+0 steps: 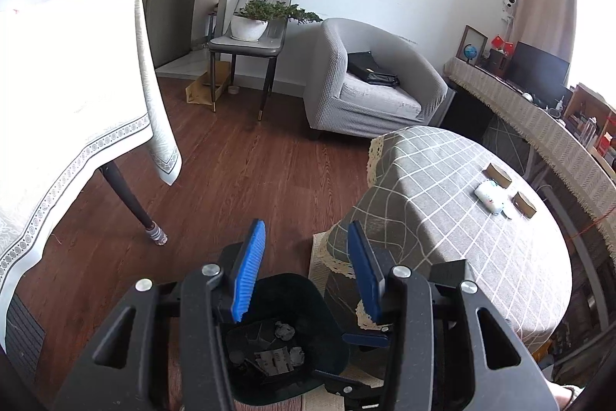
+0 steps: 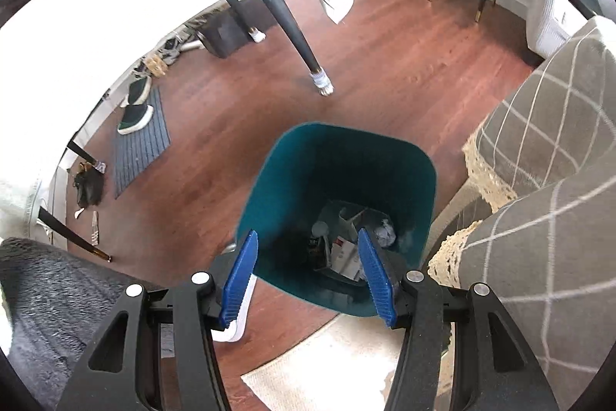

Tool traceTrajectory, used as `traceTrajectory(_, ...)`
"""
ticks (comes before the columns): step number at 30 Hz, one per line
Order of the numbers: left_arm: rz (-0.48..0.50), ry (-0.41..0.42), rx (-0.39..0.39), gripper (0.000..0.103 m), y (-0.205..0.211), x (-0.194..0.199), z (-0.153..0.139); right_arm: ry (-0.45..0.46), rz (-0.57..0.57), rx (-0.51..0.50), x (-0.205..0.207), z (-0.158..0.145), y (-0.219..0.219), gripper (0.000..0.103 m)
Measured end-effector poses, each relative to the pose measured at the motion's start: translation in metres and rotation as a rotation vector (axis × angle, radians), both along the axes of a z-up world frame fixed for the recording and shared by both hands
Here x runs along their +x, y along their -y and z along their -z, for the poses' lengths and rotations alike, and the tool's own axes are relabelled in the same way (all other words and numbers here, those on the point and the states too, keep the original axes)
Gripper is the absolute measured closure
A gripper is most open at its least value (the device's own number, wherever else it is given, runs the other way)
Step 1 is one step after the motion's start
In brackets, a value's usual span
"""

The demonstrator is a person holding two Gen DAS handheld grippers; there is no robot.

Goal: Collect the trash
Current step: 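Open the right gripper to drop the paper ball into the bin, then move both grippers back over the table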

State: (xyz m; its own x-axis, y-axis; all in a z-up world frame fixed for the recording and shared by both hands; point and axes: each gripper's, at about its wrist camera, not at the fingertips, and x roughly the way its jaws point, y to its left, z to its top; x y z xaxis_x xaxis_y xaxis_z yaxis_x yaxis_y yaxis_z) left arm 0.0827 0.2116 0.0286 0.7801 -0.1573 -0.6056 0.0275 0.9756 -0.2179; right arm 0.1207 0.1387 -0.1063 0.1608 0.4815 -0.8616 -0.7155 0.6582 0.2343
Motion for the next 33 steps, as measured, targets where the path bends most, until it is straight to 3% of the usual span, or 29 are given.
traceTrajectory(11, -0.007, 0.066, 0.028, 0.042, 0.024, 0.001, -0.023, 0.103, 0.002, 0.095, -0.016, -0.051, 0.03, 0.052)
traceTrajectory(18, 0.038, 0.072, 0.017, 0.037, 0.047, 0.008, -0.026, 0.184, 0.077, 0.159, -0.013, -0.09, 0.072, 0.052)
traceTrajectory(33, 0.137, 0.065, 0.05, 0.027, 0.126, 0.032, -0.016, 0.259, 0.278, 0.159, 0.018, -0.108, 0.177, 0.052)
